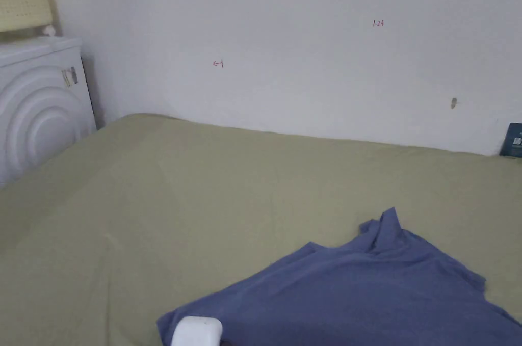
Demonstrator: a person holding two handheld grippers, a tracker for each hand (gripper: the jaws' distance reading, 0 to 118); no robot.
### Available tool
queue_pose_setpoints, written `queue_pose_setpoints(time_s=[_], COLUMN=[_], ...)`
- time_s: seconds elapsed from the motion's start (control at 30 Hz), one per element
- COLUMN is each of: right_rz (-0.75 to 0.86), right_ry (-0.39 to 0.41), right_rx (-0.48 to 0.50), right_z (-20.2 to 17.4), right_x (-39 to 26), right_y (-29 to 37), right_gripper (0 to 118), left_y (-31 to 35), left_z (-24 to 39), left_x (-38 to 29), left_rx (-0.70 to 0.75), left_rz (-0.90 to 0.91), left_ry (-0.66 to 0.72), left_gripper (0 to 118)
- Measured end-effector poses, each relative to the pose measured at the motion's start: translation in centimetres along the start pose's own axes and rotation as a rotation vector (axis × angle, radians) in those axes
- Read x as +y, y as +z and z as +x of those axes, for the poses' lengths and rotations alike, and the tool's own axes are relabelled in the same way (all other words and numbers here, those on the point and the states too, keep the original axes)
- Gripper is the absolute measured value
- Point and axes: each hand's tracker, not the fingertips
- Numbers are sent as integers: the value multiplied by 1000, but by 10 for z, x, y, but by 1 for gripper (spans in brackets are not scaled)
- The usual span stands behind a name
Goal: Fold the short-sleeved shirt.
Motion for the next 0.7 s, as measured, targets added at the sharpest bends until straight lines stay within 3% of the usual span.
queue_pose_setpoints(time_s=[0.03,0.07,0.1,0.13,0.3,0.33,0.37,0.4,0.43,0.47,0.5,0.53,0.57,0.6,0.63,0.7], right_rz=[11,16,19,16,-3,-2,-9,-11,-47,-88,-117,-156,-238,-293,-349,-408], right_ry=[-2,-6,-14,-17,-12,2,0,-15,-47,-74,-78,-69,-37,-23,49,176], right_rx=[-13,-15,-23,-28,-45,-48,-37,-13,23,80,110,102,138,89,-19,-132], right_z=[5,10,21,28,67,78,95,109,124,143,164,182,203,216,234,252], right_x=[4,8,10,12,31,43,59,73,92,110,125,141,155,165,174,187], right_y=[1,1,-1,-3,-33,-48,-67,-86,-113,-145,-173,-208,-246,-276,-309,-365], right_gripper=[0,0,0,0,3,8,35,62,82,92,93,93,93,93,93,93], left_y=[-16,-37,-57,-78,-144,-146,-151,-155,-159,-161,-157,-148,-143,-136,-127,-124], left_z=[-18,-34,-48,-63,-82,-85,-80,-75,-70,-70,-63,-62,-64,-67,-64,-62], left_x=[12,25,33,34,34,32,30,27,24,19,18,21,25,27,29,33], left_rx=[37,77,135,161,143,136,126,127,108,94,214,137,71,14,11,30], left_rz=[-28,-68,-148,-246,-286,-280,-291,-308,-351,-386,-353,-296,-271,-261,-212,-257], left_ry=[8,43,72,76,181,170,158,141,112,81,2,1,24,42,47,42], left_gripper=[25,76,116,115,112,112,111,104,84,72,61,25,3,3,3,3])
